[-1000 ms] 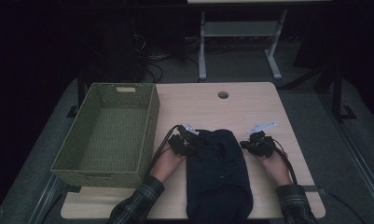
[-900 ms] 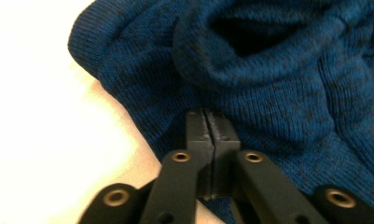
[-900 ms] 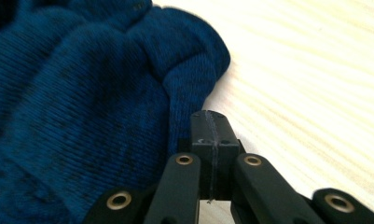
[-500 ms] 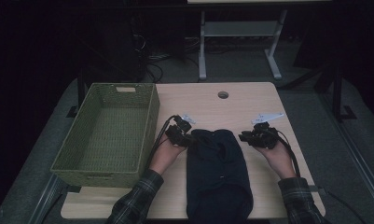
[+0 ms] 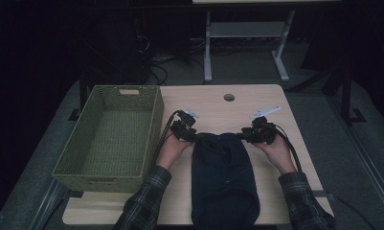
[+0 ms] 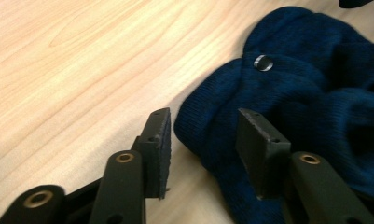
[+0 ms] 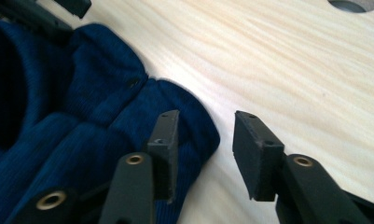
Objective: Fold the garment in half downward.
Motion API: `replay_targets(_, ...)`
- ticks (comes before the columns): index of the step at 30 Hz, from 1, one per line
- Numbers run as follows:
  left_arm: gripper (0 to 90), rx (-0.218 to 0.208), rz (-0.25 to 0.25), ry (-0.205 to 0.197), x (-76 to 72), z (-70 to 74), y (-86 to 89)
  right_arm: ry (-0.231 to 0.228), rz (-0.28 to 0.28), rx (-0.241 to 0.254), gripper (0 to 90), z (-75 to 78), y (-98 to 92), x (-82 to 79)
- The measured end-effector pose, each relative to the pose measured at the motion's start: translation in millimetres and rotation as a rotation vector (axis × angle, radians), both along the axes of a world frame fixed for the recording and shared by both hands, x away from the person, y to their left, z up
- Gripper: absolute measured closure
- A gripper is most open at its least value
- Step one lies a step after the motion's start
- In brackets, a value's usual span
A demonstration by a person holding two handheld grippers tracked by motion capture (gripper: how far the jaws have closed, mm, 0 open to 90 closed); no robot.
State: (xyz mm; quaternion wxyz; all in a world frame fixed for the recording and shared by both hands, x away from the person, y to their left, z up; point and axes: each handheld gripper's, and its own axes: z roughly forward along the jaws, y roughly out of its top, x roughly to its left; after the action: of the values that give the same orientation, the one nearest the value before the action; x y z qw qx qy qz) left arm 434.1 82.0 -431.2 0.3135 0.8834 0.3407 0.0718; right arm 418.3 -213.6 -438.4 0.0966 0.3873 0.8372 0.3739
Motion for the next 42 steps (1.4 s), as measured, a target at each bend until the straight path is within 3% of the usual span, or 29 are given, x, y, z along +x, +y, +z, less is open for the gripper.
replay_targets(2, 51.5, 0.015, 0.006, 0.003, 3.5, -3.8, 0.3, -0.005, -0.008, 0.006, 59.9, -3.5, 3.1, 4.0)
replay_targets(3, 50.6, 0.016, 0.013, 0.004, 4.9, -6.0, 0.6, 0.022, -0.009, -0.001, 59.2, -9.5, 5.1, 9.0)
replay_targets(11, 47.6, 0.048, 0.015, 0.011, 11.3, -19.6, -0.5, 0.063, 0.008, -0.031, 57.8, -28.8, 11.4, 15.1)
replay_targets(14, 47.5, 0.037, 0.004, 0.023, 14.0, -23.1, 1.1, 0.048, 0.006, -0.039, 58.3, -28.9, 13.5, 13.9)
replay_targets(17, 51.5, 0.011, -0.009, 0.033, 15.2, -25.0, 2.1, 0.049, 0.010, -0.042, 65.2, -28.8, 15.4, 12.9)
replay_targets(20, 63.9, -0.008, -0.023, 0.047, 14.7, -25.4, 1.1, 0.056, 0.013, -0.038, 71.7, -28.9, 16.3, 12.4)
replay_targets(26, 78.6, -0.018, -0.014, 0.076, 13.2, -25.1, -0.2, 0.080, 0.010, -0.010, 80.0, -29.7, 15.0, 13.4)
replay_targets(32, 81.2, -0.036, 0.004, 0.073, 10.8, -26.1, 1.2, 0.077, 0.007, -0.005, 81.6, -30.0, 15.0, 12.2)
replay_targets(36, 81.5, -0.083, 0.032, 0.091, 11.2, -26.1, 3.4, 0.073, 0.011, -0.020, 82.4, -26.8, 14.6, 14.2)
replay_targets(42, 81.7, -0.103, 0.054, 0.049, 9.4, -12.1, 4.0, 0.030, -0.007, -0.042, 82.6, -11.2, 14.4, 16.8)
